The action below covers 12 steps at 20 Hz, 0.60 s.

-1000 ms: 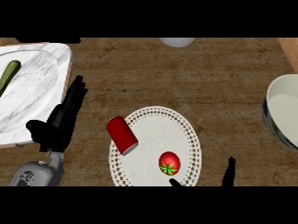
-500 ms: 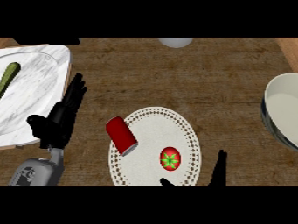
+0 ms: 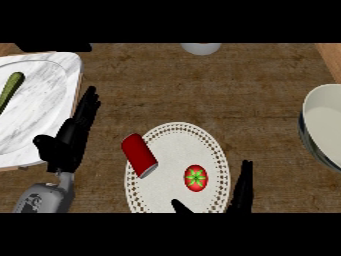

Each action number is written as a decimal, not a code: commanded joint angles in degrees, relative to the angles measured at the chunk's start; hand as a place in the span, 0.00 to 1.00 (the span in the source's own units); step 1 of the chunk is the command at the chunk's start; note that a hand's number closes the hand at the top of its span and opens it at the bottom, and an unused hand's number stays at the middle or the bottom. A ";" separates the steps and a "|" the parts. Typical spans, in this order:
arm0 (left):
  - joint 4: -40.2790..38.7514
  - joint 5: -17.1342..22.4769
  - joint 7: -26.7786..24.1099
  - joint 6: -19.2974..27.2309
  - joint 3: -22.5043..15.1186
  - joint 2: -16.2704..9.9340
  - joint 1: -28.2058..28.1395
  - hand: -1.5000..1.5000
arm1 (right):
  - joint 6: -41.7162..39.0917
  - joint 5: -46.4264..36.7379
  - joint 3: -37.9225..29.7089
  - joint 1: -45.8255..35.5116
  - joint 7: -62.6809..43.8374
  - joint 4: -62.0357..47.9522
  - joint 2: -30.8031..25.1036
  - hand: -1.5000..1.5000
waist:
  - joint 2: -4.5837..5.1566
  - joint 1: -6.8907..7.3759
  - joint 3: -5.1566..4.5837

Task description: Pick the tomato from the placemat and place it in the bowl

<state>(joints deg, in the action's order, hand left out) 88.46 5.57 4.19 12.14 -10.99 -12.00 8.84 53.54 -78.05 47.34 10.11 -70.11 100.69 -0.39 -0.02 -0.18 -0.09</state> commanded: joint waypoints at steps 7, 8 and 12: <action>0.16 0.14 0.20 -0.33 1.22 0.36 0.32 0.50 | 6.42 1.55 0.32 -6.07 -14.68 -1.71 0.37 0.00 | 0.09 0.34 0.07; -0.13 -2.14 1.08 1.60 -1.02 2.21 0.99 0.50 | 8.33 -0.03 1.38 -5.43 -14.84 -2.72 0.37 0.00 | 0.03 0.01 0.08; 0.29 -0.36 -1.13 -0.77 0.62 0.96 -0.61 0.50 | 14.31 4.24 -1.37 -7.61 -12.54 -9.66 0.37 0.00 | 0.16 0.66 0.11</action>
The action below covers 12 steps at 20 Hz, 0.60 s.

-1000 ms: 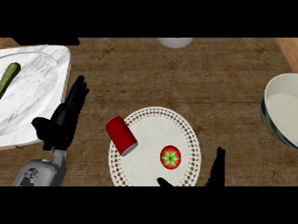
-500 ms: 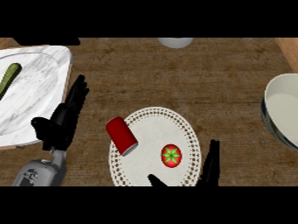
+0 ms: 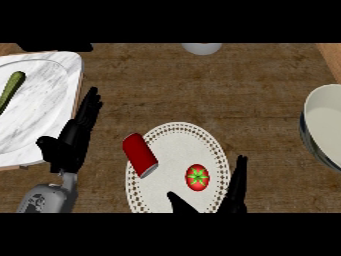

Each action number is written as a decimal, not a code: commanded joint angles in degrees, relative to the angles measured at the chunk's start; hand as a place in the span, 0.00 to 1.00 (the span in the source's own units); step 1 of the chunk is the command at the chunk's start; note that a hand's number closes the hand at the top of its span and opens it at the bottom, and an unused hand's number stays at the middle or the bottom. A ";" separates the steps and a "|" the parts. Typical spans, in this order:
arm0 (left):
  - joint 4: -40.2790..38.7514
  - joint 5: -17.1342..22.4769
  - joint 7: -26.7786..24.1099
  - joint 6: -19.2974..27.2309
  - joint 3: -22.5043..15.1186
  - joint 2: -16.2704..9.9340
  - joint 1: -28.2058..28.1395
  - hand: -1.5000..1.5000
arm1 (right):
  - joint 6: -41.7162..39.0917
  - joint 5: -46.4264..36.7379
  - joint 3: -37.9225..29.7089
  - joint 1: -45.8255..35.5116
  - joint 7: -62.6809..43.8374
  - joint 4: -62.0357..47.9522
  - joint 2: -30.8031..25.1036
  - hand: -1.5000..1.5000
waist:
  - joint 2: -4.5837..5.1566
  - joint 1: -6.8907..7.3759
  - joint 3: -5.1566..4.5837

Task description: Pick the tomato from the placemat and place it in the bowl

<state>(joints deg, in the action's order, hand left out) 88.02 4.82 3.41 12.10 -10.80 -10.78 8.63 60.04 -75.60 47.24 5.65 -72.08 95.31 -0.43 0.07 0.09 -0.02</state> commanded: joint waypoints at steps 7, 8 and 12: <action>-1.16 1.34 -0.68 -2.64 2.27 -0.97 -0.59 0.50 | 12.10 1.47 0.06 -1.20 -9.46 -9.68 0.41 0.00 | -0.04 -0.03 0.00; 0.08 -0.05 -0.02 -1.30 0.36 0.34 -1.21 0.50 | 11.82 3.32 -1.67 -2.13 -9.73 -11.98 0.41 0.00 | -0.01 0.16 0.03; 2.40 0.41 4.53 -0.99 2.20 -0.75 1.80 0.50 | 6.00 2.73 -3.53 2.12 -9.45 -9.95 0.42 0.00 | -0.17 -0.43 0.01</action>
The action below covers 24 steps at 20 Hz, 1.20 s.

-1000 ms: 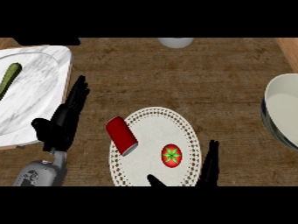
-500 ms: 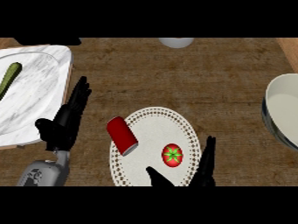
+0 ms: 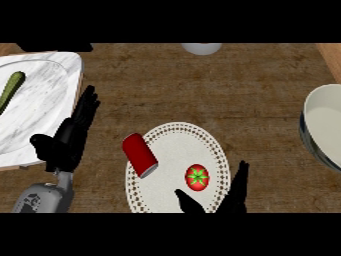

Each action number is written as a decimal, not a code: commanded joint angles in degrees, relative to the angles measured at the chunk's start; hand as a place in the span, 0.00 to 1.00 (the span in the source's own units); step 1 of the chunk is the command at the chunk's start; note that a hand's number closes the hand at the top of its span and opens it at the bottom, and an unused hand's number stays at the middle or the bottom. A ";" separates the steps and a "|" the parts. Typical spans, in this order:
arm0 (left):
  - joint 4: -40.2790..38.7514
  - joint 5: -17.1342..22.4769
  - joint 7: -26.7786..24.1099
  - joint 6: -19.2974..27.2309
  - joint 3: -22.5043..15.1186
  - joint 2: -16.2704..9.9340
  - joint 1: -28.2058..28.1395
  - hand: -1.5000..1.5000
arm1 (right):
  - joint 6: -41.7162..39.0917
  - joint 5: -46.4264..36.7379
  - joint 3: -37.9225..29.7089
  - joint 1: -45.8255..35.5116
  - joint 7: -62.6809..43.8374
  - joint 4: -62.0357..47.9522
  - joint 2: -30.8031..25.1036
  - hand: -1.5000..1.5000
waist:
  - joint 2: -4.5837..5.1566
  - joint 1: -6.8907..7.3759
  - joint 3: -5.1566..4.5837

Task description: Pick the tomato from the placemat and place it in the bowl

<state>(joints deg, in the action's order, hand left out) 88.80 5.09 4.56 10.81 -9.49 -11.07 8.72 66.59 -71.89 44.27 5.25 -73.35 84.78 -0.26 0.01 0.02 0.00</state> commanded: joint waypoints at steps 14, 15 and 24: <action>0.41 -0.49 -0.55 -3.11 2.46 0.23 -1.37 0.50 | -3.35 7.24 7.06 -13.93 -8.27 -13.73 0.24 1.00 | -0.01 0.37 0.01; 2.92 -1.93 0.82 -0.88 1.00 1.49 -1.80 0.50 | -2.86 7.81 8.50 -14.73 -8.51 -15.87 0.24 1.00 | -0.02 0.59 0.02; -0.28 -3.14 -1.63 -2.20 0.86 2.86 -1.37 0.50 | -0.67 18.98 15.28 -19.45 0.56 -9.16 -3.69 1.00 | 0.05 0.59 0.04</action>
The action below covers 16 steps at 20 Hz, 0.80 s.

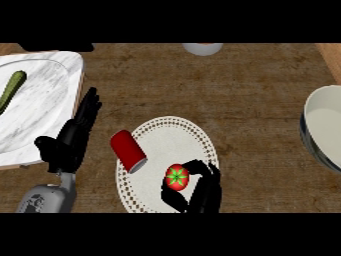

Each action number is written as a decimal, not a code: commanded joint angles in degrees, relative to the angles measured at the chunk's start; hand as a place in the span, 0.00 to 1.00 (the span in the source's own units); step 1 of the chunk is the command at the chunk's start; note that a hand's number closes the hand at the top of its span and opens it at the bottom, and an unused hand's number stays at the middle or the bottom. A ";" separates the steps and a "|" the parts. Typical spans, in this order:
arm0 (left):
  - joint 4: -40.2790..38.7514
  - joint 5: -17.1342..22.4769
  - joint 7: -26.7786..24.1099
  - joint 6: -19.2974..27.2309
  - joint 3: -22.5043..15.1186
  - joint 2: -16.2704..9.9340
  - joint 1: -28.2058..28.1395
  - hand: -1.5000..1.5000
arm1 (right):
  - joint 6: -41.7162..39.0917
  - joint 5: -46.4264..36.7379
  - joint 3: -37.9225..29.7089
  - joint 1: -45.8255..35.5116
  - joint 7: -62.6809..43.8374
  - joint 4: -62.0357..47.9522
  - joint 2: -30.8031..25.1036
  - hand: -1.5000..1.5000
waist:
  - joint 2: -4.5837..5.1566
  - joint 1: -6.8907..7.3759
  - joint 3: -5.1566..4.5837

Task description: Pick the tomato from the placemat and place it in the bowl

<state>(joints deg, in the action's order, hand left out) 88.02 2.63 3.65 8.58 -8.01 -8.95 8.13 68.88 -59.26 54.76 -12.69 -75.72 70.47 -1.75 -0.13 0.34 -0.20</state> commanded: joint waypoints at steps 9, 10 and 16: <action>-0.58 -0.87 -0.05 0.43 -0.89 1.47 0.69 0.50 | 5.14 11.63 20.91 -10.62 11.73 35.03 -31.26 1.00 | 0.17 0.77 0.26; -1.19 -0.02 -1.54 -0.66 0.91 -0.23 -0.38 0.50 | 3.06 9.96 19.60 -10.64 11.67 38.95 -34.59 1.00 | -0.05 0.03 0.16; -1.67 -0.83 -0.21 1.05 0.87 1.31 0.09 0.50 | -6.62 7.22 9.63 -13.23 10.66 50.27 -45.92 1.00 | -0.25 -1.36 0.08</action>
<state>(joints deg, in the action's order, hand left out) 87.18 1.83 4.10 9.40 -7.78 -7.78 8.64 70.36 -50.78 69.12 -24.01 -65.42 113.15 -40.67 -0.28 -0.35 -0.05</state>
